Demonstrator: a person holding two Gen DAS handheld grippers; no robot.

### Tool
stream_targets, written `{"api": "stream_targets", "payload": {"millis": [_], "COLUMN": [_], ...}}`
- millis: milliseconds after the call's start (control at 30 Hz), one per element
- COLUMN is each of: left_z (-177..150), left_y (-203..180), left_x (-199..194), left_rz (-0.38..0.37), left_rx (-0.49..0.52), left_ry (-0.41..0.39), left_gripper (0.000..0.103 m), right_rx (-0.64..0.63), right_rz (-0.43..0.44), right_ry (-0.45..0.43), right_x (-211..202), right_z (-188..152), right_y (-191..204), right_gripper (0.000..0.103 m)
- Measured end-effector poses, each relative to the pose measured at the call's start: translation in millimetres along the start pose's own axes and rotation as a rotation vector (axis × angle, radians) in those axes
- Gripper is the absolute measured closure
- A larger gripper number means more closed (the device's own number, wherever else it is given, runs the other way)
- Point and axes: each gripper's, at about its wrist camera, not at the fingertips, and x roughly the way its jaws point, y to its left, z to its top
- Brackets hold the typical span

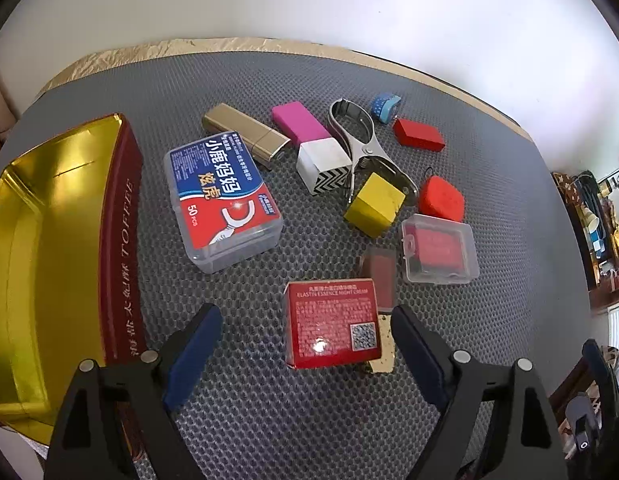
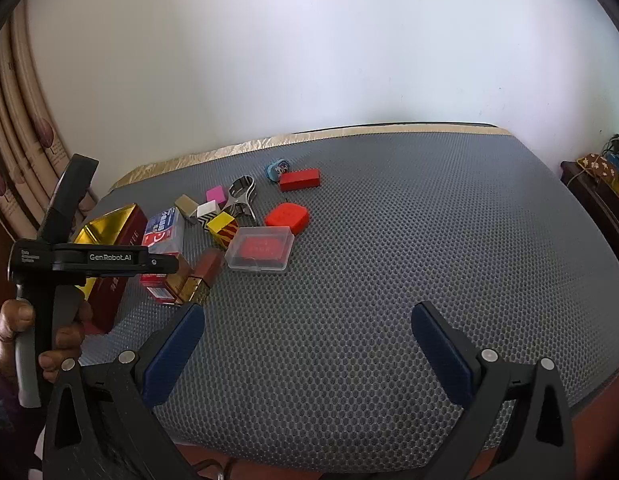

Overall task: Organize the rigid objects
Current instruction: 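Grasp the red cream box with the left tool and lift it toward the tin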

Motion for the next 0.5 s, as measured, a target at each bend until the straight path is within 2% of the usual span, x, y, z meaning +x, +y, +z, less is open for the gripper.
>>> {"api": "stream_targets", "payload": {"millis": [33, 67, 267, 500], "left_z": [-1, 0, -6, -22], "left_y": [0, 1, 0, -1], "left_x": [1, 7, 1, -47], "left_rz": [-0.002, -0.011, -0.036, -0.094], "left_rx": [-0.001, -0.008, 0.010, -0.017], "left_ry": [0.002, 0.029, 0.015, -0.052], "left_gripper": [0.038, 0.053, 0.055, 0.054], "right_rx": [0.000, 0.000, 0.006, -0.014], "right_rz": [0.000, 0.000, 0.000, -0.001], "right_ry": [0.002, 0.004, 0.006, 0.023], "right_x": [1, 1, 2, 7], "right_z": [1, 1, 0, -4], "right_y": [0, 0, -1, 0], "right_gripper": [0.000, 0.000, 0.000, 0.000]}}
